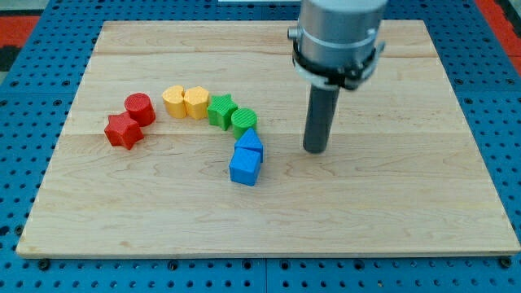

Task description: Move the blue triangle slightly left

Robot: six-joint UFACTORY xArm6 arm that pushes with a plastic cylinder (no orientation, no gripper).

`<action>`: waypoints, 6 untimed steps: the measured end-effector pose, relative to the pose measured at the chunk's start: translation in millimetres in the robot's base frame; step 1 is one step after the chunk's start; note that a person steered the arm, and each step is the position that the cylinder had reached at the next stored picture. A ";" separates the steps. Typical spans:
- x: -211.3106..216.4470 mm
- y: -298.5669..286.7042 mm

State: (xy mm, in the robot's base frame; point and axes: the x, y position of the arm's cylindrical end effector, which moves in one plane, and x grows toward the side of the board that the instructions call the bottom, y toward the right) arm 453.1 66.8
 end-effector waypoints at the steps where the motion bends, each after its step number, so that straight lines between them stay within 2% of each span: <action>1: -5.7 -35.2; 2: -50.0 -36.7; 3: -38.9 -57.3; 4: 13.1 -47.7; 5: 19.3 -71.4; 6: 5.0 -83.1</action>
